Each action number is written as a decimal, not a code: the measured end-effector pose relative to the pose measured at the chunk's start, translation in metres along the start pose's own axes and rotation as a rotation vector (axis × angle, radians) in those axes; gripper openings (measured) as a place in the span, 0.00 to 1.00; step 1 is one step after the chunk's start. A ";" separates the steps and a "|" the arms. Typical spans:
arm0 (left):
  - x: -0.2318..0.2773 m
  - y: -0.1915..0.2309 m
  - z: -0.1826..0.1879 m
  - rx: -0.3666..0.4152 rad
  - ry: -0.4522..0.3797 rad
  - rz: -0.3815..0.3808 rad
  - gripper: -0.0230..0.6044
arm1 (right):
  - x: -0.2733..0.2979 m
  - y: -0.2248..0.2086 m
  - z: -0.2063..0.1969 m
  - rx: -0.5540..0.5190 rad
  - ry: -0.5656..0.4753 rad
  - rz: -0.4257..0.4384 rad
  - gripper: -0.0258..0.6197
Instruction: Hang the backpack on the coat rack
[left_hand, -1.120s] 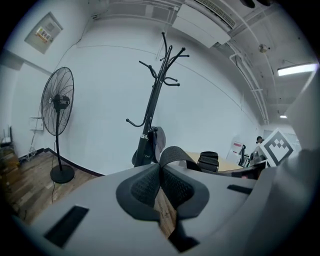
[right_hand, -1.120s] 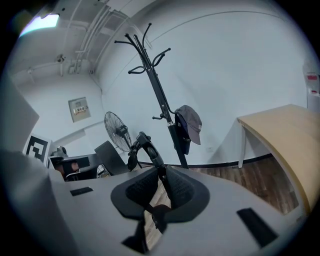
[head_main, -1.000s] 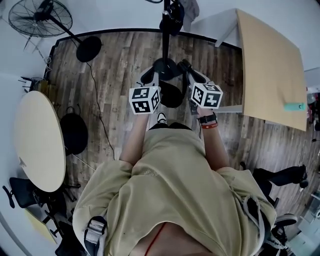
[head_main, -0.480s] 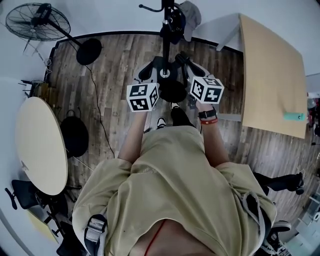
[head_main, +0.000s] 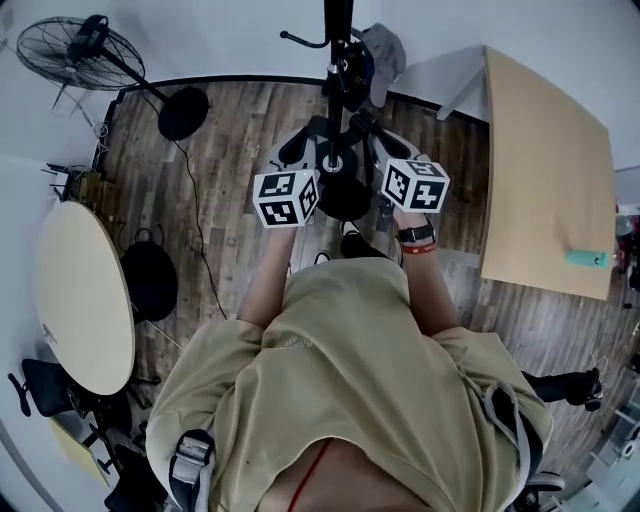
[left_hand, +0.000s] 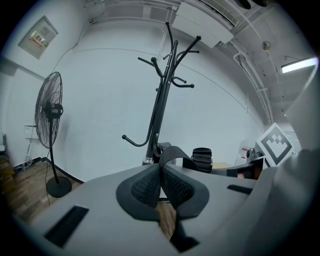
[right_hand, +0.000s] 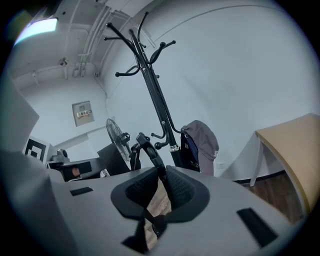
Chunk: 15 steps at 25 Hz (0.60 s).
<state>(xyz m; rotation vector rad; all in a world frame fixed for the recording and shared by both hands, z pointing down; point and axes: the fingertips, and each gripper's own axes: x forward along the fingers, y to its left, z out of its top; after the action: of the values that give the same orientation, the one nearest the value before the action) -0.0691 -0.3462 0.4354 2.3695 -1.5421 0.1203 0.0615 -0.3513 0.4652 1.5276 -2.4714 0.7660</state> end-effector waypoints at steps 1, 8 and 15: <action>0.003 0.001 0.003 -0.001 -0.005 0.004 0.08 | 0.003 -0.002 0.004 0.000 -0.001 0.003 0.13; 0.029 0.014 0.028 0.005 -0.032 0.029 0.08 | 0.028 -0.011 0.035 0.003 -0.019 0.027 0.13; 0.054 0.026 0.040 -0.002 -0.043 0.046 0.08 | 0.051 -0.025 0.056 0.022 -0.035 0.049 0.13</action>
<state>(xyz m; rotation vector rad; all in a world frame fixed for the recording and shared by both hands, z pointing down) -0.0736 -0.4153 0.4156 2.3506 -1.6164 0.0790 0.0669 -0.4285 0.4450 1.5060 -2.5427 0.7838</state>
